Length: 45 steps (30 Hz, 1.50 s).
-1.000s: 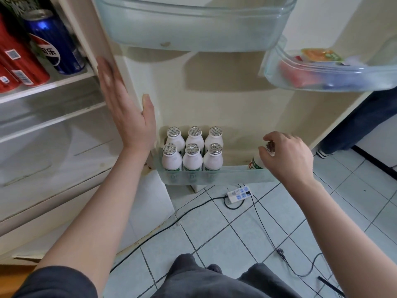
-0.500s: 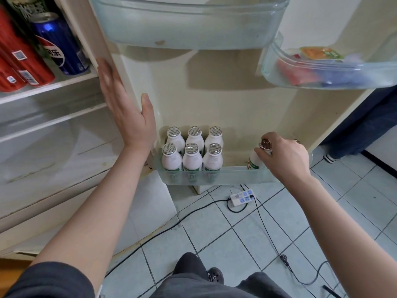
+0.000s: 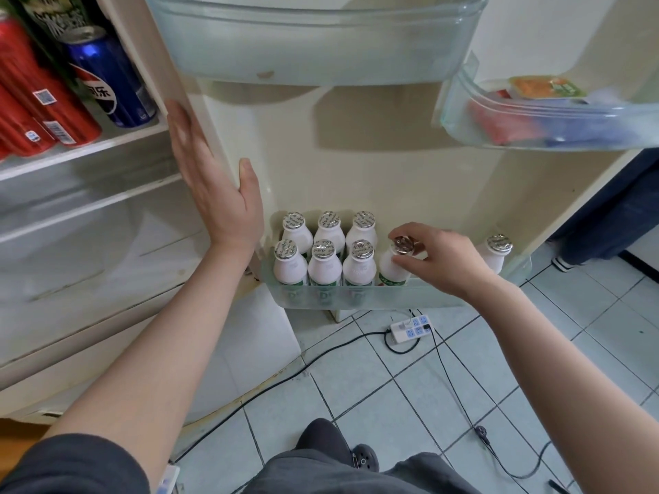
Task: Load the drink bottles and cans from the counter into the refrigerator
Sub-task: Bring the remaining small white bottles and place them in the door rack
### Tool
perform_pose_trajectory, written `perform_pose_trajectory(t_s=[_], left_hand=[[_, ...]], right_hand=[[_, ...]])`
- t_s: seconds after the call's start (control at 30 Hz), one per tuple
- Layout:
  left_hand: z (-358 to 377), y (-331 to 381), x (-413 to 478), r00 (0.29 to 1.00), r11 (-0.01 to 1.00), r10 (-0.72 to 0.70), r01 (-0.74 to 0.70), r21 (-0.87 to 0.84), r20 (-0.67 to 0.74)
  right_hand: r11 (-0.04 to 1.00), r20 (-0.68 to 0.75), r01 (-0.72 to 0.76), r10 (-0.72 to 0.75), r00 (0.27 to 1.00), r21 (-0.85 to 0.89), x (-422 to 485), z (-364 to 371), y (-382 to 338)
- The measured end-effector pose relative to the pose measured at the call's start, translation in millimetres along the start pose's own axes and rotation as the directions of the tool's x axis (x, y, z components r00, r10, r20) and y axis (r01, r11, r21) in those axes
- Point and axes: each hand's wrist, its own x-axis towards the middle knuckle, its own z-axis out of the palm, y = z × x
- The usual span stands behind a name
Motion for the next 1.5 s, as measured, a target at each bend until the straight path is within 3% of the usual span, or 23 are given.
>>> perform_pose_trajectory(t_s=[0.3,0.83,0.9,0.97,1.03,1.1,1.3,1.5], left_hand=[[-1,3,1,1.000,1.000,0.007,-0.007,0.004,-0.007],[-2,2,-1,1.000,1.000,0.009,-0.009,0.021,0.006],[-2,2,0,1.000,1.000,-0.001,0.001,0.017,0.010],[-2,1,0,1.000,1.000,-0.009,0.009,0.013,0.010],[-1,0,0,1.000,1.000,-0.006,0.006,0.010,0.008],[-1,0,0,1.000,1.000,0.005,-0.005,0.007,0.003],[-1,2,1,1.000,1.000,-0.017,0.017,-0.006,-0.009],[-2,2,-1,1.000,1.000,0.006,-0.006,0.008,0.002]], right_hand=[[0.999,0.103,0.021,-0.026,0.994,0.049,0,-2,-3],[0.995,0.103,-0.009,-0.001,0.995,0.098,-4,0,-1],[0.990,0.039,-0.020,0.015,0.999,0.142,-6,0,-1],[0.989,-0.157,-0.024,0.047,0.987,0.147,-9,-3,1],[0.994,-0.397,-0.060,0.089,0.913,0.087,-13,-8,6],[0.985,-0.519,-0.172,0.161,0.839,0.028,-16,-14,16],[0.875,-0.397,-0.484,0.452,0.799,0.021,-26,-12,42],[0.859,-0.399,-0.490,0.505,0.766,0.147,-28,-10,53]])
